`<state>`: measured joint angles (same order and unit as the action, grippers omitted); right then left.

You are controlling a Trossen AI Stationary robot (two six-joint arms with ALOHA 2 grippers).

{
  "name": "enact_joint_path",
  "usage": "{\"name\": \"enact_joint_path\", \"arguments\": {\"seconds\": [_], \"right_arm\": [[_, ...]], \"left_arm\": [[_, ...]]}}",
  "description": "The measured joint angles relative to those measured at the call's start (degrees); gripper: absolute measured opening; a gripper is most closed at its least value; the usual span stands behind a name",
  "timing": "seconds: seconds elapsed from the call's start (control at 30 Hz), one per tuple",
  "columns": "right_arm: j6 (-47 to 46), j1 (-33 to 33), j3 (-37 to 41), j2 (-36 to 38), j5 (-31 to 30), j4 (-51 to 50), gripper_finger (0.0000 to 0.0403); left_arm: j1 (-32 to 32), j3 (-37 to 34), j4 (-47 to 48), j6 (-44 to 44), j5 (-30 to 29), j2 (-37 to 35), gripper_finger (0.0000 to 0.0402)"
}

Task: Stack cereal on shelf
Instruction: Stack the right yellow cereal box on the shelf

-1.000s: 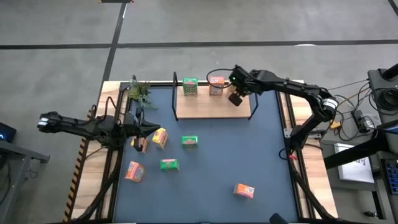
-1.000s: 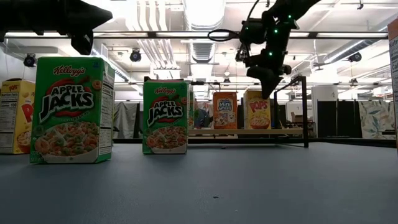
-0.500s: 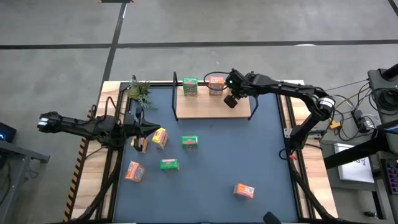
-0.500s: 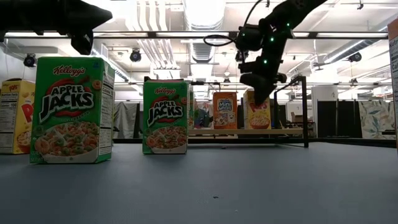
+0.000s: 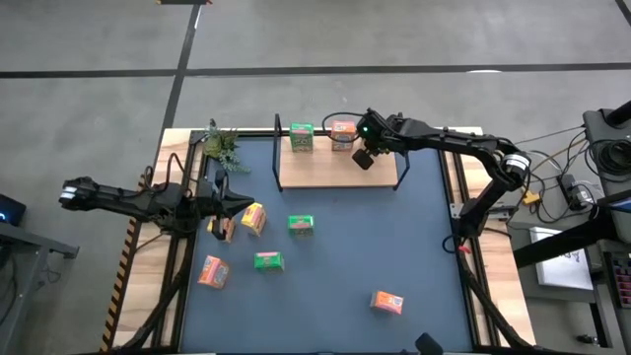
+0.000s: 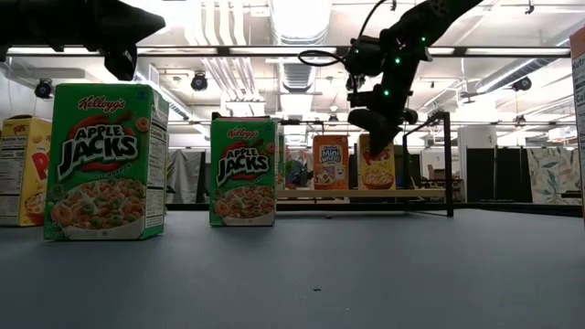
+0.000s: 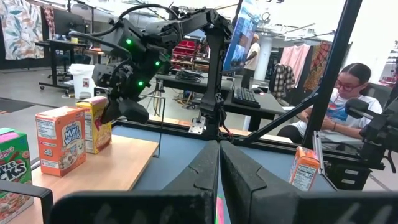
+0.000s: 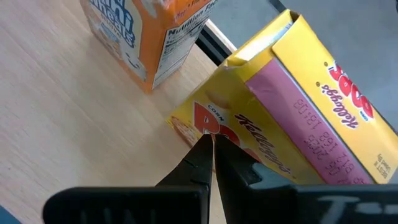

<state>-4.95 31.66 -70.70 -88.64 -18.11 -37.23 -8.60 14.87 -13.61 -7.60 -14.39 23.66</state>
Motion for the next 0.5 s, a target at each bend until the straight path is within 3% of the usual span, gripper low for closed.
{"name": "enact_joint_path", "arguments": {"seconds": [0.3, 0.5], "right_arm": [[1.8, 0.0, 0.0, 0.1, -1.5, -0.2, 0.0009], [1.9, -2.2, 0.0, 2.6, 1.4, -0.2, 0.0009]], "left_arm": [[0.0, 0.0, 0.0, 0.0, 0.0, 0.0, 0.0000], [0.0, 0.0, 0.0, -0.3, 0.0, 0.1, 0.0000]]}}
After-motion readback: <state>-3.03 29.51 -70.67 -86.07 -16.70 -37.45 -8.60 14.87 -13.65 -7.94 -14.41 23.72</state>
